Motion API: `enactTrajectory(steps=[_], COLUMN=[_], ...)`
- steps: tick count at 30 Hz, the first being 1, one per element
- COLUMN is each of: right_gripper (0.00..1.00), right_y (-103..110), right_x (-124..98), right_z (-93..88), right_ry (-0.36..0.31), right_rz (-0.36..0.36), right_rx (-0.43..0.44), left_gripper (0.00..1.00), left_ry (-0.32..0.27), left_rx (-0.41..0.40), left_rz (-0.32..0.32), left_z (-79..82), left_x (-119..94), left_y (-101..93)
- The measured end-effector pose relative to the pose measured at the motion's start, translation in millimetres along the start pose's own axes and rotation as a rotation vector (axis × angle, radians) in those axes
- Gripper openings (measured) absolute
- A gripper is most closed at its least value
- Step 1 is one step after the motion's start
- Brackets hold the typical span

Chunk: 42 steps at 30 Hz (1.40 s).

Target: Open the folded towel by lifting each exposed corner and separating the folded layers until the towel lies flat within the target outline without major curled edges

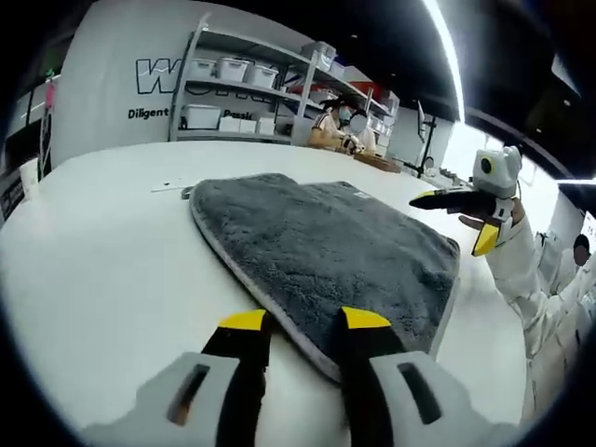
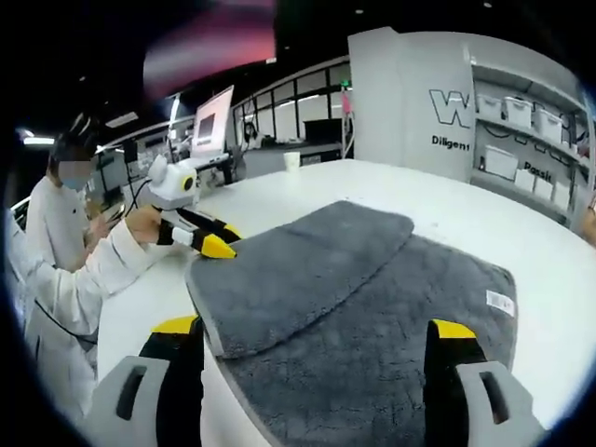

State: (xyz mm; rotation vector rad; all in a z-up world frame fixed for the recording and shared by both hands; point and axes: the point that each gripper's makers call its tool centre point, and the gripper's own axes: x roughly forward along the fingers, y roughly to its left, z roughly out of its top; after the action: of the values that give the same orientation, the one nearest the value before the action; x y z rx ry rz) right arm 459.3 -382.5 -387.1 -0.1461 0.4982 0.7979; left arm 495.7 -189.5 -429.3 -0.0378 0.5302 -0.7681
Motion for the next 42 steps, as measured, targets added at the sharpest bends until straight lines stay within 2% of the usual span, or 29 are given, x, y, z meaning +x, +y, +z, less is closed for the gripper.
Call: enactTrajectory(steps=[4,9,12,17,22,31,36,42], right_gripper=[0.98,0.99,0.99,0.98,0.99,0.99,0.99,0.99], right_y=[1.2,0.4,1.4,-0.6,-1.2,-4.6,-5.2,-3.6], right_x=[0.1,1.3,1.3,1.5,2.3,1.6,2.6,2.6], right_z=[-0.5,-2.8,-2.7,-4.5,-5.9,-7.1,-8.4,-9.0], right_ry=[0.001,0.01,0.007,0.014,0.019,0.021,0.03,0.031], right_rz=[0.003,-0.001,0.002,-0.001,0.0,-0.008,-0.006,-0.003], right_rx=[0.0,-0.002,0.0,0.004,0.006,0.017,0.016,0.012], left_gripper=[0.2,0.08,0.05,0.04,0.04,0.04,0.03,0.03], left_ry=[-0.007,-0.026,-0.03,-0.058,-0.146,-0.242,-0.264,-0.247], left_rx=[-0.008,0.014,0.019,0.03,0.021,0.021,-0.004,0.01], left_rz=[0.012,-0.01,-0.017,-0.024,-0.026,0.0,0.033,0.096], left_z=[-0.2,2.6,3.6,10.1,28.1,46.7,49.4,45.3], left_x=[-1.7,-2.1,-1.9,-4.0,-10.9,-22.9,-31.1,-39.5], left_y=[2.3,-4.1,-5.8,-7.7,-7.5,-2.4,9.7,22.3])
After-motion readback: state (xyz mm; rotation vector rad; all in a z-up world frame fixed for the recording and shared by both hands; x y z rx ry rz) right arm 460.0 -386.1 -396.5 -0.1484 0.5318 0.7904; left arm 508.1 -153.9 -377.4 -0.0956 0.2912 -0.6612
